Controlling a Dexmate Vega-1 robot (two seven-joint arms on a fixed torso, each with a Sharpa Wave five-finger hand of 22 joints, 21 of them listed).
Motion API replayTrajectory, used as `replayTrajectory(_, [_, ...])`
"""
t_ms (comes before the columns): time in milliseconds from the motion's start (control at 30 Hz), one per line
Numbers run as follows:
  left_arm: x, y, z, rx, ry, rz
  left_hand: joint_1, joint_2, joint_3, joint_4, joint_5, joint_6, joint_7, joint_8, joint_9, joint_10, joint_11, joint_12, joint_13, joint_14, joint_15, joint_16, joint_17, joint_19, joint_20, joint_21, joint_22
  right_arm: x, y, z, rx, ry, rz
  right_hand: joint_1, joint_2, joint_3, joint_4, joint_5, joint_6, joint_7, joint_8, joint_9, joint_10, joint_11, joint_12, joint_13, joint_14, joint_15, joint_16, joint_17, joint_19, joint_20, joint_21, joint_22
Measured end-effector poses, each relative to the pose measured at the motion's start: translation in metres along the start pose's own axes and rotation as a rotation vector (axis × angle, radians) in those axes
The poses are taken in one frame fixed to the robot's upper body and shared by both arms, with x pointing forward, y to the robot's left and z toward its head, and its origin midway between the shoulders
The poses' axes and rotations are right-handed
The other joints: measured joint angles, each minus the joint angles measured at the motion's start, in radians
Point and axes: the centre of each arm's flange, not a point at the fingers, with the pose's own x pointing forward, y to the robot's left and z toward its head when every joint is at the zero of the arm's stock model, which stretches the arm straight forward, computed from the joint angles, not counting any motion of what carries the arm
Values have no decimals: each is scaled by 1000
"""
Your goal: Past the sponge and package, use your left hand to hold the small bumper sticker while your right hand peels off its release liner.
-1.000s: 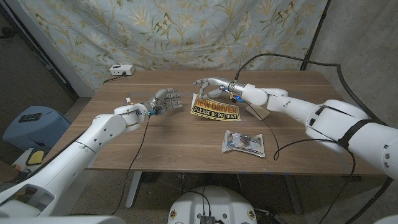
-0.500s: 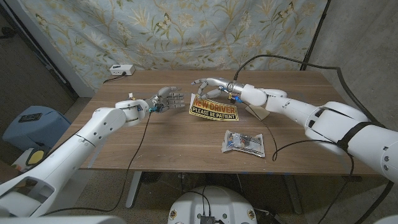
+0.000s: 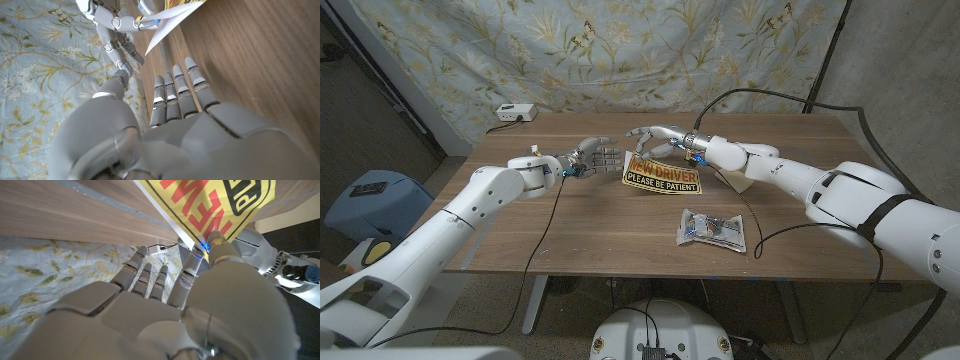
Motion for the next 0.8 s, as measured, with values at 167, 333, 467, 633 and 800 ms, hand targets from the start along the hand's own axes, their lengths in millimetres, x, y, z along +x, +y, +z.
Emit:
replayTrajectory(167, [2, -3, 0, 10, 13, -16, 4, 4, -2, -2, 0, -6, 6, -6, 0, -14, 0, 0, 9, -11, 3, -7, 1, -12, 1, 0, 5, 1, 0, 1, 0, -2, 0, 0, 0, 0, 0, 0, 0, 0, -1, -1, 3, -3, -6, 0, 0, 0, 0, 0, 0, 0, 0, 0])
replayTrajectory(333, [3, -4, -1, 17, 23, -26, 13, 3, -4, -4, 0, -10, 10, -6, 0, -20, 5, 0, 13, -15, 7, -7, 6, -12, 1, 0, 5, 2, 0, 1, 0, -4, -2, 4, 4, 0, 0, -1, 0, 0, -1, -1, 5, -5, -6, 0, 0, 0, 0, 0, 0, 0, 0, 0])
replayTrajectory(467, [5, -5, -2, 22, 31, -31, 13, 3, -4, -4, 0, -12, 12, -6, 0, -23, 2, 0, 15, -16, 9, -7, 6, -18, 7, 0, 5, 2, -1, 1, 2, -6, -5, 5, 5, -2, 2, -1, -2, 2, -2, -1, 5, -5, -6, 0, 0, 0, 0, 0, 0, 0, 0, 0])
replayTrajectory(633, [6, -7, -3, 26, 39, -34, 18, 6, -4, -4, 0, -12, 12, -9, 0, -23, 2, 0, 19, -16, 9, -7, 6, -18, 7, 0, 5, 2, -2, 1, 3, -8, -7, 5, 6, -6, 6, -6, -2, 2, -4, 0, 5, -5, -10, 0, 0, 0, 0, 0, 0, 0, 0, 0])
replayTrajectory(800, [7, -8, -4, 33, 46, -29, 30, 4, -16, -7, -4, -12, 12, -9, 0, -22, 1, 14, 31, -9, 1, -7, 11, -18, 6, 0, 5, 2, -3, 3, 2, -13, -11, -2, 12, -10, 10, -6, -2, 2, -4, 0, 5, -5, -10, 0, 0, 0, 0, 0, 0, 0, 0, 0])
